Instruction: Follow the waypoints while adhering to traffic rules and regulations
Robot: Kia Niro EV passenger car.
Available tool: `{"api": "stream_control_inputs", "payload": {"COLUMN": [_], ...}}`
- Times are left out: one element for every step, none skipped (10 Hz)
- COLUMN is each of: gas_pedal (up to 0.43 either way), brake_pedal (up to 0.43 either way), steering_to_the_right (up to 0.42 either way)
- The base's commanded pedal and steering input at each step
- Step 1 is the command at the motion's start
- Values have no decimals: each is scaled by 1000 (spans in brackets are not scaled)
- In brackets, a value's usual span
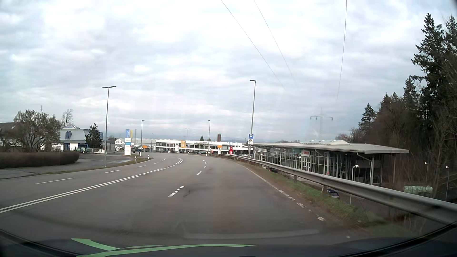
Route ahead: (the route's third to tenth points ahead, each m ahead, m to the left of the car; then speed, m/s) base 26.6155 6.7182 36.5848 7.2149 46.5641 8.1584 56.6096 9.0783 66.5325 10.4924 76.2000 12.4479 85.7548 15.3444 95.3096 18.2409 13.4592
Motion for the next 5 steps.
{"api": "stream_control_inputs", "payload": {"gas_pedal": [0,0,0,0,0], "brake_pedal": [0,0,0,0,0], "steering_to_the_right": [-4,-4,-4,-5,-5]}}
